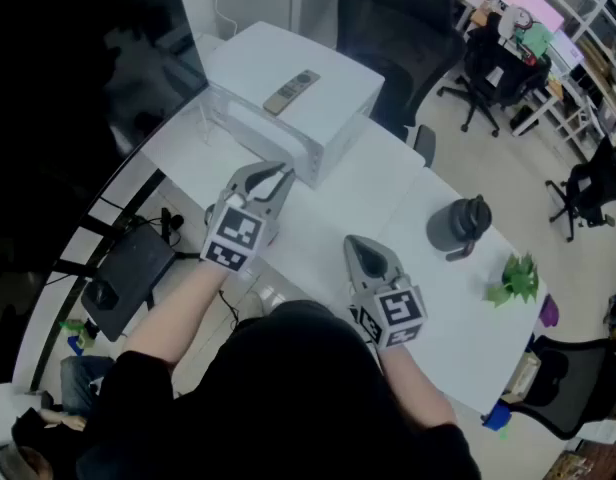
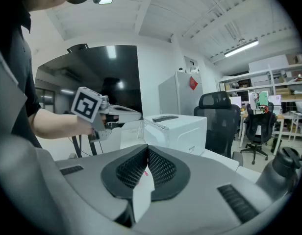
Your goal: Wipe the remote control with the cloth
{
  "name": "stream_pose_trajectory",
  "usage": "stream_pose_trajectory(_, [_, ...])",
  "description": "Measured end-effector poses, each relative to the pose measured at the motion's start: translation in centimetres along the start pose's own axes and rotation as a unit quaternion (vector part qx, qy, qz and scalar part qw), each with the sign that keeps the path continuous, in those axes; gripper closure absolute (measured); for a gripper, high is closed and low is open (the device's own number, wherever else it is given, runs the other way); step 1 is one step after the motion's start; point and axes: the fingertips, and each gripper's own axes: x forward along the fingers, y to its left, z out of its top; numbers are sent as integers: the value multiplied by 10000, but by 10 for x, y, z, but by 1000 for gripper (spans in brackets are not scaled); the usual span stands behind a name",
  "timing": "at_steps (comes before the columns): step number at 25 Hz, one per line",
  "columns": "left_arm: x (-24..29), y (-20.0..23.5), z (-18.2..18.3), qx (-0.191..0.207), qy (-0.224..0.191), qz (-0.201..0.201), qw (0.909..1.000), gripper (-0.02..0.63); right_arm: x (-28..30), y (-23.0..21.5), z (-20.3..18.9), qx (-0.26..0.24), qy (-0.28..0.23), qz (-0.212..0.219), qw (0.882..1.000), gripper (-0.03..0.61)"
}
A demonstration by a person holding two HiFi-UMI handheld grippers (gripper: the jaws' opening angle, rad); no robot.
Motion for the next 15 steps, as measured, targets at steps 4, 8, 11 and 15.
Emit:
stream_pose_trajectory(4, [42, 69, -5, -82, 326, 446, 9984, 376, -7, -3, -2, 25, 49, -105, 9999, 569])
stream_pose_trajectory(8, [88, 114, -13, -295, 630, 644, 9955, 333, -14, -9, -8, 76, 106, -209, 9997, 569])
stream_pose_trajectory(11, [119, 134, -21, -470, 871, 664, 9929, 333, -20, -13, -11, 116, 146, -313, 9993, 569])
stream_pose_trajectory(15, [149, 144, -39, -713, 1280, 499, 9879, 333, -28, -21, -10, 150, 147, -479, 9986, 569])
